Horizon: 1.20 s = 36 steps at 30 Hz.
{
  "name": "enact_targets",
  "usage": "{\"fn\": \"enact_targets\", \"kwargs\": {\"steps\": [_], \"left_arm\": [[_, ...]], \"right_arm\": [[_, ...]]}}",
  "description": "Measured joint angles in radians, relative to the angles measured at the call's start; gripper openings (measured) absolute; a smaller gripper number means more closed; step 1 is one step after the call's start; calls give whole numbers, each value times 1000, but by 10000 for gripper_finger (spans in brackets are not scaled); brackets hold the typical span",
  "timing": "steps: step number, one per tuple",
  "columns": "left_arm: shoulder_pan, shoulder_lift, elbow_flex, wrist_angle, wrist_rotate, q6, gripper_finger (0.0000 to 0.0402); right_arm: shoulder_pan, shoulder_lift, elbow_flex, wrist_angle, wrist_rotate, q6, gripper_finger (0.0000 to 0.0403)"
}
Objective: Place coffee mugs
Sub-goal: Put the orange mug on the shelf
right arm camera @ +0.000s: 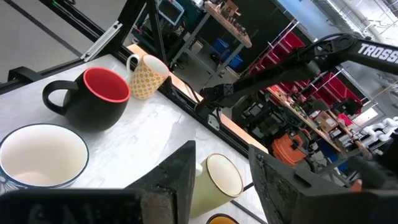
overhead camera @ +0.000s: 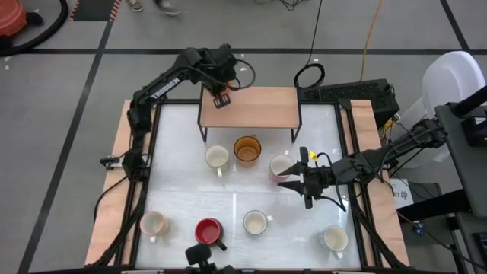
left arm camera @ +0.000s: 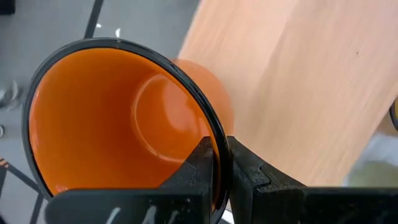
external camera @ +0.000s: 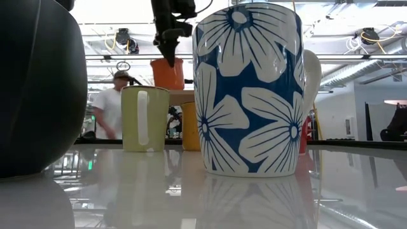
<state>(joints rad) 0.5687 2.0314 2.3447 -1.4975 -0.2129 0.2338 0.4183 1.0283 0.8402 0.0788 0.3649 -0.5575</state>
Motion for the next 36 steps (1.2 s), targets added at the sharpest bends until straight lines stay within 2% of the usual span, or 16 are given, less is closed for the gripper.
{"fn": "enact_targets", "kwargs": {"steps": [8, 13, 17, 24, 30, 36], "left_arm": [[-42, 12, 0, -23, -48, -9, 22], [-40, 11, 0, -80, -45, -20, 22], [-38, 22, 0, -67, -52, -21, 22], [-39, 24, 0, -71, -43, -34, 22], [-28, 24, -1, -73, 32, -42, 29], [-17, 30, -1, -68, 29, -34, 41]], "right_arm": [[0, 0, 0, -1, 0, 0, 130], [0, 0, 0, -2, 0, -1, 130], [0, 0, 0, -5, 0, -1, 130], [0, 0, 0, -6, 0, -1, 130], [0, 0, 0, -9, 0, -1, 130], [0, 0, 0, -10, 0, -1, 130]]}}
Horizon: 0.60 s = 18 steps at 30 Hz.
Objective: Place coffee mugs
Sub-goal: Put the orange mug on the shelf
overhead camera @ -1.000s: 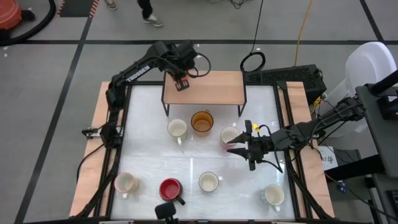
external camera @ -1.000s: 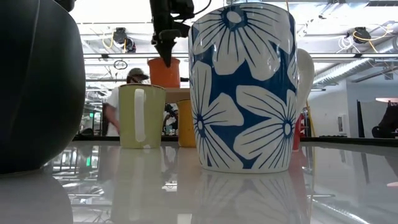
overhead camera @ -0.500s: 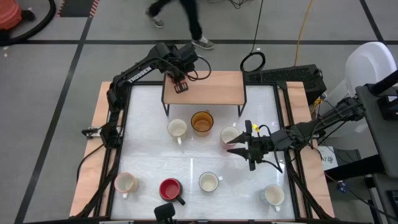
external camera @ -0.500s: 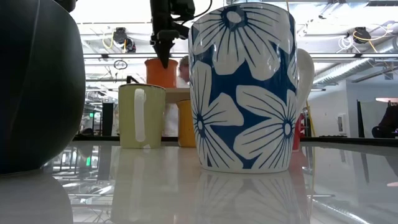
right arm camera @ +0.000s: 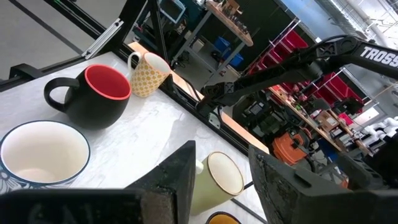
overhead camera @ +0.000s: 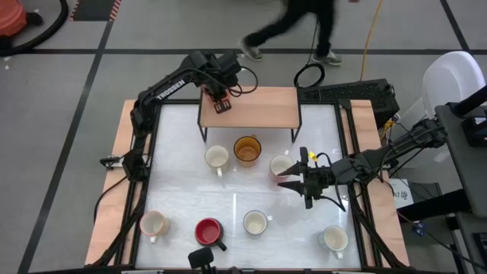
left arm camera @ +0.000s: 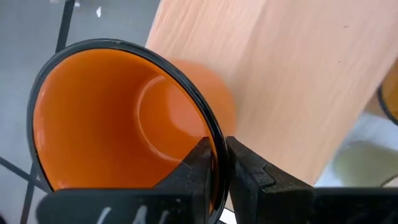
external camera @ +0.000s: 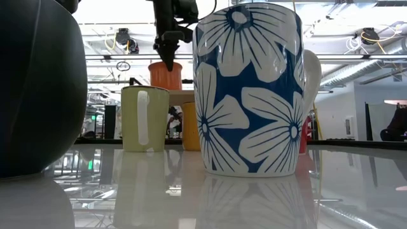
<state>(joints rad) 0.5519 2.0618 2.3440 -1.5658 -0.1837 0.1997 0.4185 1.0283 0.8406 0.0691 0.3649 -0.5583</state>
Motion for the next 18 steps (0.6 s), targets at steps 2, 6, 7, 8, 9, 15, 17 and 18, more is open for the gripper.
{"fn": "enact_targets", "kwargs": {"steps": [2, 6, 7, 8, 9, 15, 17, 18], "left_arm": [[6, 1, 0, 0, 1, 0, 42], [18, 0, 0, 3, 0, 4, 44], [21, 0, 0, 7, 0, 4, 44], [23, 0, 0, 9, 0, 3, 44], [25, 0, 0, 9, 0, 2, 45], [32, 0, 0, 8, 0, 1, 46], [32, 0, 0, 8, 0, 1, 46], [32, 0, 0, 8, 1, 1, 46]], "right_arm": [[0, 0, 0, 0, 0, 0, 130], [0, 0, 0, -2, 0, 0, 130], [0, 0, 0, -4, 0, 0, 130], [0, 0, 0, -6, 0, 0, 130], [0, 0, 0, -7, 0, 0, 130], [0, 0, 0, -10, 0, 0, 130], [0, 0, 0, -10, 0, 0, 130], [0, 0, 0, -10, 0, 0, 130]]}}
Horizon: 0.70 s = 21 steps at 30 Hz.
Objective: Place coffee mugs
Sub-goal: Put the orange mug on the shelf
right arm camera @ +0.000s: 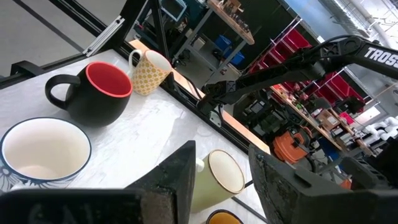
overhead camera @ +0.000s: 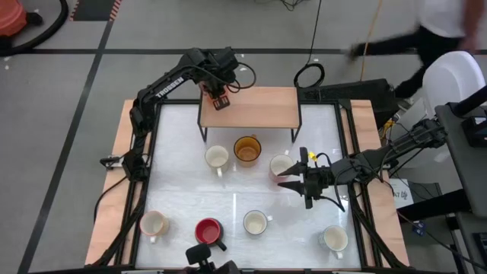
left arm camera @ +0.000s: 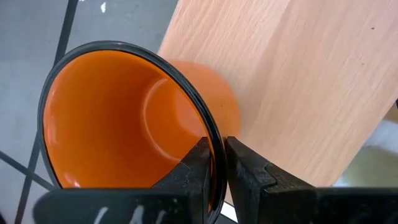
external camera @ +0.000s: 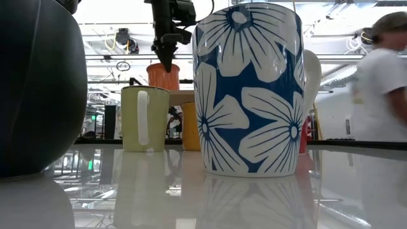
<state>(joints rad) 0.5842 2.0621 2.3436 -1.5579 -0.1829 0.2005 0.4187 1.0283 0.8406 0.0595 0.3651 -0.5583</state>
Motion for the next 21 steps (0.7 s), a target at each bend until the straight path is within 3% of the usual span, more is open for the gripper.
{"fn": "enact_targets", "kwargs": {"steps": [9, 21], "left_arm": [[-1, -2, -38, 14, -1, -4, 55], [0, -2, -133, 75, -54, -19, 187]], "right_arm": [[0, 0, 0, 0, 0, 0, 130], [0, 0, 0, -1, 0, 0, 130]]}}
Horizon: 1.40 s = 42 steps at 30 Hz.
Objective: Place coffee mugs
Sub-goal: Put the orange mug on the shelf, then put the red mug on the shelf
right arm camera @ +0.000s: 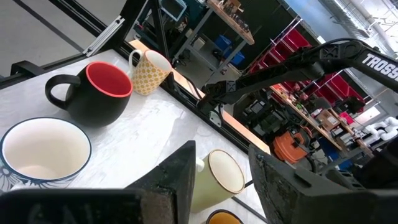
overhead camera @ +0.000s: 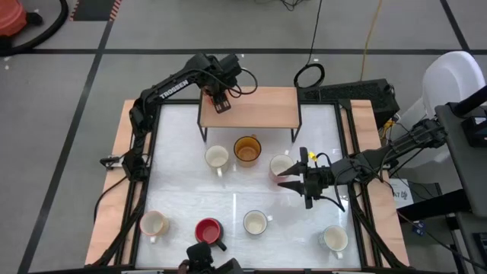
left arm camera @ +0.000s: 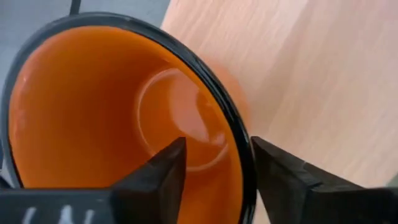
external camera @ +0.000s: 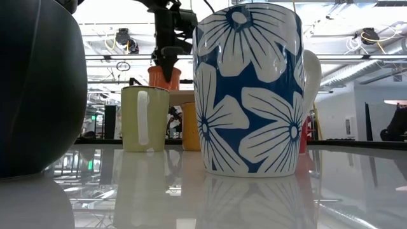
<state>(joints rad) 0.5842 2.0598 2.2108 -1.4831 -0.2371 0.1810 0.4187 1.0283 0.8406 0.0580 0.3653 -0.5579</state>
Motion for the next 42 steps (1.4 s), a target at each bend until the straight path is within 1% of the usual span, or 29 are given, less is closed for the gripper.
{"fn": "enact_targets", "kwargs": {"steps": [3, 8, 11, 17, 26, 30, 34, 40, 42], "left_arm": [[-1, -5, -1, 2, -4, -1, 206], [-2, -33, -2, 27, -51, -6, 229], [-1, -58, -2, 64, -53, -7, 242], [-7, -116, -2, 67, -54, -18, 264], [-72, -239, -1, 62, -54, -109, 269], [-137, -294, -1, 60, -54, -146, 269], [-234, -332, -1, 61, -54, -157, 269], [-434, -354, -2, 102, -59, -166, 269], [-499, -354, -2, 124, -90, -165, 269]], "right_arm": [[0, 0, 0, -4, 0, 0, 130], [0, 0, 0, -10, 0, 0, 130], [0, 0, 0, -10, 0, 0, 130], [0, 0, 0, -11, 0, 14, 130], [0, 0, 0, -28, 0, 27, 130], [0, 0, 0, -28, 0, 45, 130], [0, 0, 0, -25, 0, 68, 130], [0, 0, 0, -25, 0, 135, 130], [0, 0, 0, -29, 0, 154, 130]]}}
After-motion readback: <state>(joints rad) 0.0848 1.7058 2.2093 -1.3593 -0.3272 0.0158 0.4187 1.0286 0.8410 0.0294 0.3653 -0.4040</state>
